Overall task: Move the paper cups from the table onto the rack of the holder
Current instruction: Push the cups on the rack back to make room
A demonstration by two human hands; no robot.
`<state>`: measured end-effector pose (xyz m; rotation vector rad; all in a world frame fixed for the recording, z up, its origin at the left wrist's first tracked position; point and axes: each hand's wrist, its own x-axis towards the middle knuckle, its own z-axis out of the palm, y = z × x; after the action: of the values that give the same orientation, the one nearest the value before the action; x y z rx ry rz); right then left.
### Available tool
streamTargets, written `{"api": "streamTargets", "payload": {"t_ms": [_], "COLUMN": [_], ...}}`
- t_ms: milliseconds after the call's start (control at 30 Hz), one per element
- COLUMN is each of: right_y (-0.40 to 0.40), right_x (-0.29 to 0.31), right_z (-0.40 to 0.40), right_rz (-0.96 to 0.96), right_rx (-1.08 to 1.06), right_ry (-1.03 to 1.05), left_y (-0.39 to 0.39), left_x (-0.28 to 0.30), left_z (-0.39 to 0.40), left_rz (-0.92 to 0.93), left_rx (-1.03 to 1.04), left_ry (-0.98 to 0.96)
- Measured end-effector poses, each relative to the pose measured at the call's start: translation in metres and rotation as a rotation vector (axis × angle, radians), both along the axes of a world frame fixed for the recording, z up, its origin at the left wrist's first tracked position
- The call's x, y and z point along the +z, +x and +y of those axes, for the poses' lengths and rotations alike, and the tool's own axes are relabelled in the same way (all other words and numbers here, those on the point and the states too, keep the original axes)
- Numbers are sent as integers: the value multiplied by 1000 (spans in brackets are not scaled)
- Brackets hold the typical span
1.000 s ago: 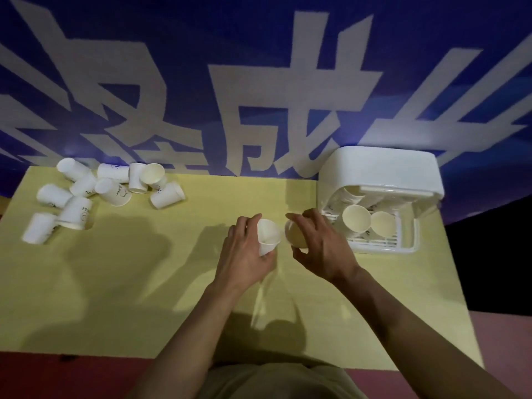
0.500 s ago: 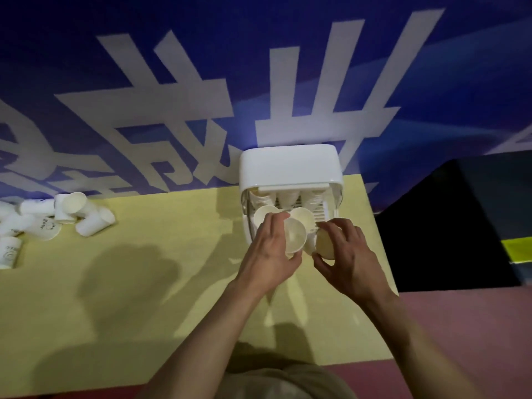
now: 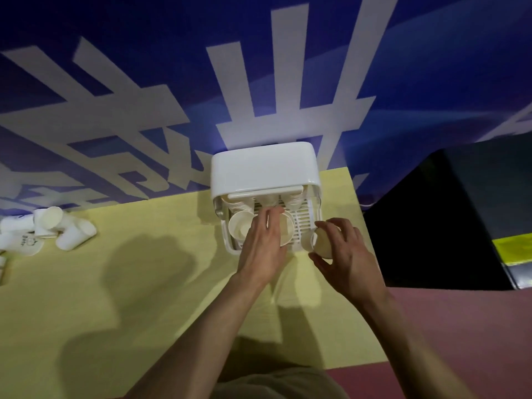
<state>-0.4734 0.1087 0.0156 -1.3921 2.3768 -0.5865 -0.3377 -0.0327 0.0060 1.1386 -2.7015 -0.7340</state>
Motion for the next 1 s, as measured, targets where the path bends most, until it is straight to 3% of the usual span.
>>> {"api": "streamTargets", "payload": {"t_ms": [700, 1000], "right_y": [-26, -30], "right_x": [-21, -16], "right_z": [-18, -22], "right_rz": [-69, -87], "right_rx": [-7, -14], "right_ry": [-18, -39], "left_y": [-38, -40], "left_x": [-46, -47], "left_z": [-26, -28], "left_rz": [-218, -210], "left_rx": [-39, -78], "left_ry": [0, -8]}}
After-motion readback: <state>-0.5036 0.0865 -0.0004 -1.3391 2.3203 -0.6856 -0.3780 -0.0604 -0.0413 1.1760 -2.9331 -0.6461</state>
